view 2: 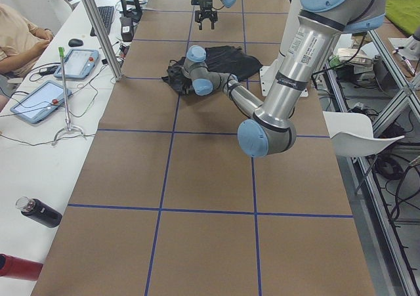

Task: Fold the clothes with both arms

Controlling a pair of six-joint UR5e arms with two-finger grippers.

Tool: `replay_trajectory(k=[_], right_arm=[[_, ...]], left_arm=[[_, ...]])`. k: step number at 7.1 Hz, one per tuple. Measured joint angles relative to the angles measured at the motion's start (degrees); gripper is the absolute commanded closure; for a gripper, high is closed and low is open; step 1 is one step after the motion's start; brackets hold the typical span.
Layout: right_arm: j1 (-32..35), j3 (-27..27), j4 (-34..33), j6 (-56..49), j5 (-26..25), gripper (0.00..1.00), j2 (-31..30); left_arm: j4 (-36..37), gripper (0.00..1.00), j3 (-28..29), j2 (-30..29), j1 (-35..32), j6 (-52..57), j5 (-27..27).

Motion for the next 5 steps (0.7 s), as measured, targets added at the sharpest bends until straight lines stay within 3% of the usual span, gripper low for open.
replay_trajectory(k=[2,5], right_arm=[[-0.11,0.03,-0.10,0.00,-1.29,0.00,0.07],[-0.58,-0.47,-0.31,0.00,-7.34,0.00,0.67]], left_arm=[[-10.81,1.00,16.79,-9.91,-3.21,0.21,-0.52],[-19.99,1.00,41.45,-26.01,-5.02,0.31,0.52]])
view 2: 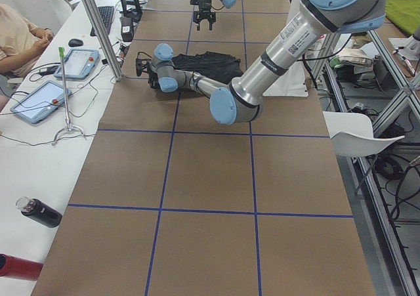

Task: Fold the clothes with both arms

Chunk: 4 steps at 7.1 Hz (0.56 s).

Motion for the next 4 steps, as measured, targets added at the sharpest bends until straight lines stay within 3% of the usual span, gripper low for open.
replay_trajectory(k=[1,2,3,4], right_arm=[[-0.16,0.08,-0.03,0.00,-2.13,0.00,0.40],[-0.49,0.12,-0.10,0.00,-3.99,0.00,0.80],[-1.39,0.23,-0.04,0.00,-6.69,0.00,1.12],[-3.30,0.54,0.16,0.00,-11.26,0.00,1.74]], left_arm=[[-1.64,1.00,5.17,-3.14,-0.12,0.15,1.31],[-2.54,0.75,8.31,-4.83,-0.21,0.57,2.69],[-3.16,0.15,10.06,-5.54,-0.29,1.17,3.87],[-3.48,0.14,10.86,-5.80,-0.47,1.82,4.43]])
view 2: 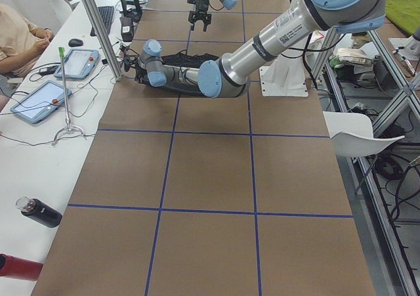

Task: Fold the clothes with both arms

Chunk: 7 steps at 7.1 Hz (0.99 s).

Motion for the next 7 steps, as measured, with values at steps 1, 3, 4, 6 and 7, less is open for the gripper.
replay_trajectory(k=[1,3,4,6,7], right_arm=[[-2.25,0.51,-0.02,0.07,-4.63,0.09,0.81],[-7.57,1.71,-1.01,-0.37,-9.17,0.12,1.48],[-10.89,2.85,-5.07,-4.12,-10.99,0.13,2.15],[-19.76,6.46,-21.52,-19.91,-18.52,0.22,4.52],[-23.84,7.20,-28.86,-27.03,-22.74,0.25,6.03]], left_arm=[[-0.15,0.14,0.15,-0.03,-0.38,0.51,0.15],[0.12,0.15,-2.85,2.01,-1.23,0.71,-0.04],[0.36,0.15,-8.09,6.30,-1.69,1.00,-0.97],[2.71,0.16,-17.88,13.81,-2.66,1.43,-5.00],[3.86,0.16,-21.79,16.66,-3.03,1.51,-6.72]])
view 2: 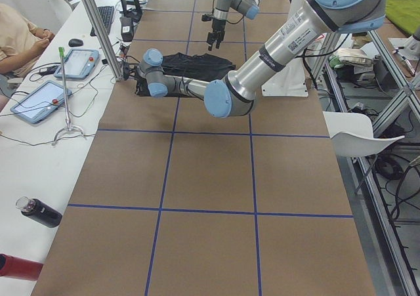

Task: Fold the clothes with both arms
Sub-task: 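Move the right gripper down to the shirt's edge nearest the robot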

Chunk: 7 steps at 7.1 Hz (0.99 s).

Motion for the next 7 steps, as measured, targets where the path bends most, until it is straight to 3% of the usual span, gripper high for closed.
replay_trajectory(k=[3,4,7], right_arm=[[-6.37,-1.52,-13.00,-19.03,-7.45,0.34,4.54],[-6.83,-2.92,-14.81,-23.24,-8.13,0.36,5.82],[-7.25,-8.41,-15.89,-28.86,-8.56,0.55,9.36]], left_arm=[[1.03,0.16,-5.18,4.41,-0.62,0.05,-2.58],[1.08,0.16,-5.43,4.65,-0.65,0.05,-2.68],[1.04,0.16,-5.41,4.78,-0.67,0.05,-2.60]])
